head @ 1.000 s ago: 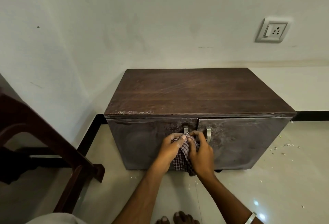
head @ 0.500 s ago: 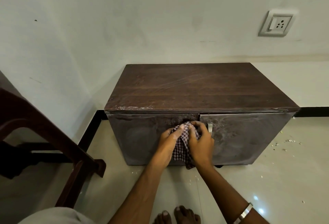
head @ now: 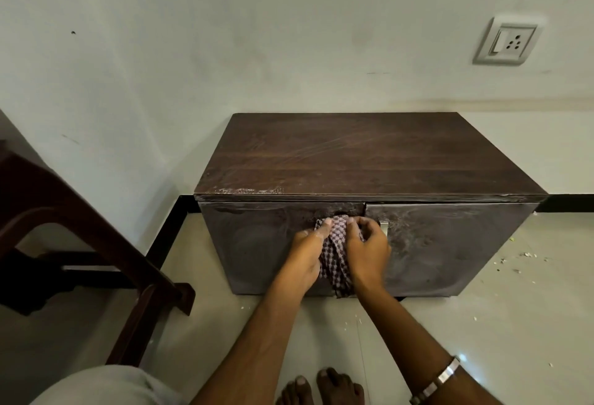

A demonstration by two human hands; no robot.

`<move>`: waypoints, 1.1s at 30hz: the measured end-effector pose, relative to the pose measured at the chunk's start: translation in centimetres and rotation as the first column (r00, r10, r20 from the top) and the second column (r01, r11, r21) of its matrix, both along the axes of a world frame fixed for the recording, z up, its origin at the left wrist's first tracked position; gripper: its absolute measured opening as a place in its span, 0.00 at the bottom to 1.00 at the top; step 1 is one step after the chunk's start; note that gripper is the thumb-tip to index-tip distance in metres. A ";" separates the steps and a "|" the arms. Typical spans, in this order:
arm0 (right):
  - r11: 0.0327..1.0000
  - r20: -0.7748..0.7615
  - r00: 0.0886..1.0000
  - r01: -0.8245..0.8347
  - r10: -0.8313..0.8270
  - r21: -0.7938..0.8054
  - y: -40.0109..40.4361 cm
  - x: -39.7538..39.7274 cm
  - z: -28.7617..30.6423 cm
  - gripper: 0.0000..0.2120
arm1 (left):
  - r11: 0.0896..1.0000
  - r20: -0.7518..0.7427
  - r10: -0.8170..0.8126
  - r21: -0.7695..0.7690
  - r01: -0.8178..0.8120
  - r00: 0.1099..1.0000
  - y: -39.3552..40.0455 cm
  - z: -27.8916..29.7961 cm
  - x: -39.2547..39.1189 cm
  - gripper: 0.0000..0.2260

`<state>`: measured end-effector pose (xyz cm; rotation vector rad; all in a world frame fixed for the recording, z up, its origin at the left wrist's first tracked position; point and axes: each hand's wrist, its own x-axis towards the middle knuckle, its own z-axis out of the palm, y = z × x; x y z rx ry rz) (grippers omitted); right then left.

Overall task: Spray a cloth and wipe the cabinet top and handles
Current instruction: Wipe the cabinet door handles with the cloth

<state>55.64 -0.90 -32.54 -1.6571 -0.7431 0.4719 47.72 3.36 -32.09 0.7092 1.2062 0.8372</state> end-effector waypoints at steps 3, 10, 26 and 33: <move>0.999 -0.001 1.000 0.011 -0.011 -0.038 0.3 0.1 0.1 0.05 | 1.000 -0.071 0.010 -0.014 -0.011 0.997 0.2 -0.4 0.3 0.18; 0.988 0.221 0.975 0.000 0.034 -0.153 0.2 -0.2 1.2 0.08 | 0.999 -0.065 0.015 -0.034 -0.017 0.998 0.0 -1.0 -0.6 0.13; 0.987 -0.061 0.987 0.145 -0.149 -0.072 0.6 -0.5 0.3 0.07 | 0.997 -0.041 -0.056 0.047 0.058 0.998 0.1 -0.6 -1.2 0.16; 0.998 0.031 0.999 0.032 -0.030 -0.061 -1.6 -0.8 -3.2 0.08 | 0.994 -0.201 -0.088 0.053 0.100 0.976 -1.3 -2.1 -1.1 0.08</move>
